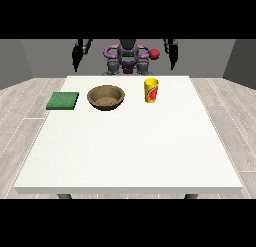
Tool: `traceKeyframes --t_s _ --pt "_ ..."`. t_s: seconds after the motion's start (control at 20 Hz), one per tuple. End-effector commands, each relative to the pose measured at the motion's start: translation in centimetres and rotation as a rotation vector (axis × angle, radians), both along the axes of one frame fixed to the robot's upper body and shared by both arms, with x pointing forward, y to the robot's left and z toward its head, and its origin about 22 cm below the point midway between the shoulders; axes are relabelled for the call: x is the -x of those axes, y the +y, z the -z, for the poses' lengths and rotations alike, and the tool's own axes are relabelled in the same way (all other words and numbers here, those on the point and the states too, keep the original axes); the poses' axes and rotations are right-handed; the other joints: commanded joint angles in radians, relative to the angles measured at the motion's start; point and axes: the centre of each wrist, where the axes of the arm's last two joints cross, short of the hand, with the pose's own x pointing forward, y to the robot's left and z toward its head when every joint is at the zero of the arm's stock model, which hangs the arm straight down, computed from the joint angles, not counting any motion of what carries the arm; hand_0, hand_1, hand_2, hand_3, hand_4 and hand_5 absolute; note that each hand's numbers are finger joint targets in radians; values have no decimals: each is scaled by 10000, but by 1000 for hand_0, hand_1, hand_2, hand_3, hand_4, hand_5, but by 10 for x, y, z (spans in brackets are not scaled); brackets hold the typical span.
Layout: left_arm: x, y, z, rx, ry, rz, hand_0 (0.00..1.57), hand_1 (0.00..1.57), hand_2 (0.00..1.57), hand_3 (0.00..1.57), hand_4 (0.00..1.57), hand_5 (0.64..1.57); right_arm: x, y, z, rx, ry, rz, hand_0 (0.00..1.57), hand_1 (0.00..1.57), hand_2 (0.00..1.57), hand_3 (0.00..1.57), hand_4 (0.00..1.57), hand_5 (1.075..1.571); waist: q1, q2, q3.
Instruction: Pick the cup and pour the ball into the bowl, then pick the bowl and place it on the pad
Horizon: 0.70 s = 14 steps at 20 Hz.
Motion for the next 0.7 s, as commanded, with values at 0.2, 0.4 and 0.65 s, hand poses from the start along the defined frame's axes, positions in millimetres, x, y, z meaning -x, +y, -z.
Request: traceKeyframes --t_s 0.2,0.4,0.65 --pt "-1 8 -28 -187 -137 -110 0 0 0 0 664 1566 -4 -5 -32 182 -278 -173 0 0 0 0 875 1533 112 -2552 -164" --pt "19 -22 -24 2527 2327 -478 0 0 0 0 637 1563 22 7 -19 -2266 2034 292 0 0 0 0 865 1534 12 -4363 -175" --pt "19 -64 -68 2294 1382 -730 0 0 0 0 601 1563 27 9 -58 -2259 1557 210 0 0 0 0 823 1528 -206 -3659 -178"
